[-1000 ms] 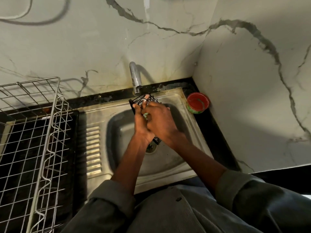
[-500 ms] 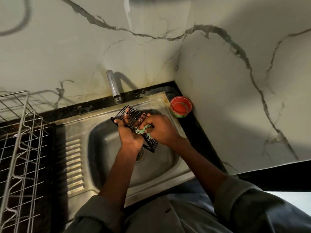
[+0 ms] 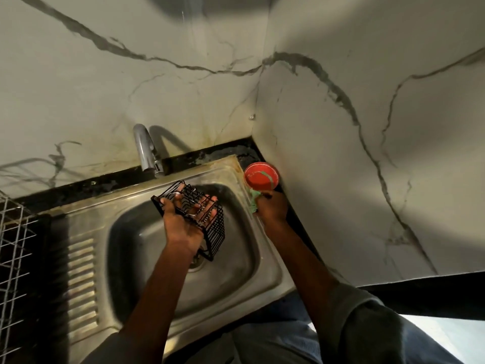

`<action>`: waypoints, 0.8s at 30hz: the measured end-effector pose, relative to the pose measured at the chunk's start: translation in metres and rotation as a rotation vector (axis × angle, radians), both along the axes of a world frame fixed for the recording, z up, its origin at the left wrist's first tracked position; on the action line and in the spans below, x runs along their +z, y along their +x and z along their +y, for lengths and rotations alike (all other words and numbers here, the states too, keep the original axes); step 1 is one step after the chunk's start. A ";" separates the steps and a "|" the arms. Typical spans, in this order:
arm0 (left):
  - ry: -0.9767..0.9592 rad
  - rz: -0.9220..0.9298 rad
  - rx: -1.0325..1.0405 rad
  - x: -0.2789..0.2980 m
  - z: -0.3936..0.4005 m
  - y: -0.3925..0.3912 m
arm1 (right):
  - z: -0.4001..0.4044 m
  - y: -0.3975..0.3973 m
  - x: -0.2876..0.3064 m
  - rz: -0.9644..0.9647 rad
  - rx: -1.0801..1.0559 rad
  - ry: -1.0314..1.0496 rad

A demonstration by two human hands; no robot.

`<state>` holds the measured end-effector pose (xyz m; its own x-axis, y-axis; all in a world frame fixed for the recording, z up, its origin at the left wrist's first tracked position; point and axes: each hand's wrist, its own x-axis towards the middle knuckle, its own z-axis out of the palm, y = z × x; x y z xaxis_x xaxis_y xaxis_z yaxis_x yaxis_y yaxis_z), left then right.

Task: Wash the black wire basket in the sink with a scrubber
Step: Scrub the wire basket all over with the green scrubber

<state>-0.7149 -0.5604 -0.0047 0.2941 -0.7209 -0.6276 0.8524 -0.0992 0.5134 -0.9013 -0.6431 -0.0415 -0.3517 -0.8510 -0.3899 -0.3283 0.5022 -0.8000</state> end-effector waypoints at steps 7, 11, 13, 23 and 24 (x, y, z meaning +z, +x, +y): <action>0.015 -0.051 -0.058 0.007 -0.006 -0.007 | -0.033 -0.004 0.038 0.649 0.325 -0.255; 0.027 -0.081 -0.114 0.005 -0.008 -0.005 | -0.055 0.003 0.032 0.744 0.524 -0.186; 0.015 -0.092 -0.134 0.004 -0.008 -0.003 | -0.064 0.008 0.017 0.610 0.676 -0.158; 0.033 -0.085 -0.134 0.002 -0.013 0.006 | -0.068 -0.020 0.003 0.565 0.750 -0.378; 0.028 -0.091 -0.145 0.000 -0.014 0.006 | -0.066 -0.019 0.007 0.618 0.662 -0.390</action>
